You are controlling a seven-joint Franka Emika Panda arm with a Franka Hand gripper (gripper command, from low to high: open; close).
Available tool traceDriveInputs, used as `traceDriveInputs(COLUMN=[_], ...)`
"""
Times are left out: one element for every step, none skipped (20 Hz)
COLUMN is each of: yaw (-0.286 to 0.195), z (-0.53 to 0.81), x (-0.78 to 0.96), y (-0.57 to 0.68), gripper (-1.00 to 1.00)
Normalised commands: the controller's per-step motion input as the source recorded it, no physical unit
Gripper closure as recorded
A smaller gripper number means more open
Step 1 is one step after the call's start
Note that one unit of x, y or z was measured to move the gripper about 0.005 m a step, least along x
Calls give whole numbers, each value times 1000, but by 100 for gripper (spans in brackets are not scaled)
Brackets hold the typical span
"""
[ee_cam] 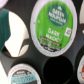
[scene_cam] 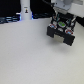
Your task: Open the kcup holder, insert the kcup into the holder, and close the kcup holder
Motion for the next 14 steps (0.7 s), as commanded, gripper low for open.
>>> traceDriveInputs(yaw=[47, 45, 47, 47, 37, 29, 28, 30, 20, 22, 27, 23, 21, 23], z=[458, 432, 419, 412, 354, 292, 252, 201, 200, 173, 143, 121, 118, 102], x=[523, 531, 533, 545, 582, 626, 635, 645, 692, 708, 696, 713, 715, 713], y=[-401, -420, -413, -407, -426, -441, -450, -442, -401, -398, -410, -422, -426, -417], gripper=[-100, -100, -100, -100, -100, -100, -100, -100, -100, -100, -100, -100, -100, -100])
